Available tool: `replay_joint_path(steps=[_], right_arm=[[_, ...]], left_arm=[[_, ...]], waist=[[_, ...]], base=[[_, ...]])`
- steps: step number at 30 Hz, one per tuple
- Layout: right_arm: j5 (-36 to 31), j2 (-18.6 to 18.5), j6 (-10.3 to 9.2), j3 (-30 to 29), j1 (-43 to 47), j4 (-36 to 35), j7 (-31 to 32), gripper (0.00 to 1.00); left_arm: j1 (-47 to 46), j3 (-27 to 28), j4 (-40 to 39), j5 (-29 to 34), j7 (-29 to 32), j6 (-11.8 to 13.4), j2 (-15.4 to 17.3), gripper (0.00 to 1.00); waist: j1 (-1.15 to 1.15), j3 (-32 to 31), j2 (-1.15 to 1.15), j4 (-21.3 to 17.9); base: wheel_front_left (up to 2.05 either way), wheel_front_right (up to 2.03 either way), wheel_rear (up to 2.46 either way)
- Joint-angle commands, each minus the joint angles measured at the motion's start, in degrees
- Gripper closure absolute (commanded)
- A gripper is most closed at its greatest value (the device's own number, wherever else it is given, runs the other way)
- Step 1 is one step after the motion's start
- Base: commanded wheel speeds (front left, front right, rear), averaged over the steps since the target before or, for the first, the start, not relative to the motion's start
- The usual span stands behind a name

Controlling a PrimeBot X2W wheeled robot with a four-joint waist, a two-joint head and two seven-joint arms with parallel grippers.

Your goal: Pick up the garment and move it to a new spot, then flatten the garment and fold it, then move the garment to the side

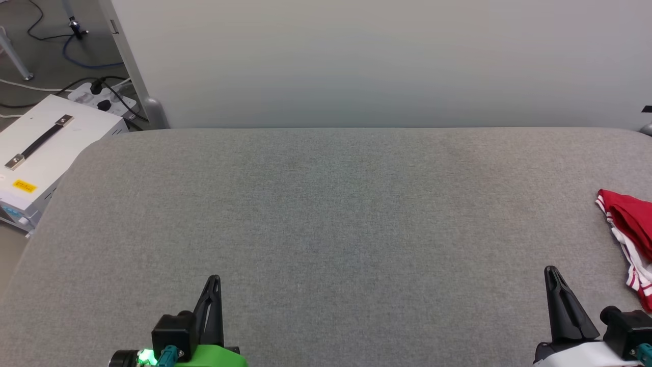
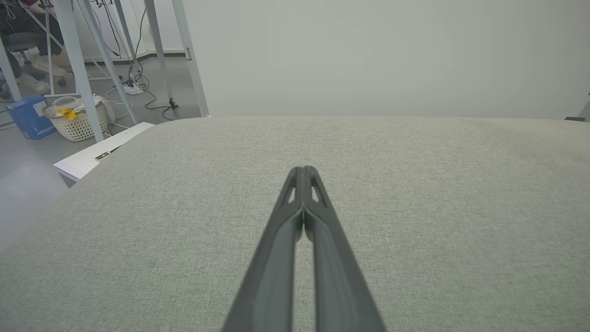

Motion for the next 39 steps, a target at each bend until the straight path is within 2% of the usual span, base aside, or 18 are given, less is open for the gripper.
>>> replay_joint_path(steps=[1, 39], right_arm=[[-0.6, 0.1, -0.01, 0.2, -1.2, 0.1, 0.4, 1.00], [-4.2, 0.9, -0.02, 1.1, -4.4, 0.2, 4.8, 1.00]], left_arm=[[-1.1, 0.2, -0.4, 0.5, 0.3, -0.2, -0.1, 1.00], [-3.2, 2.3, -2.3, 2.3, 4.6, -0.6, -0.3, 1.00]], waist=[[0.00, 0.0, 0.04, 0.0], [0.00, 1.0, 0.12, 0.0]], base=[[0.00, 0.00, 0.00], [0.00, 0.00, 0.00]])
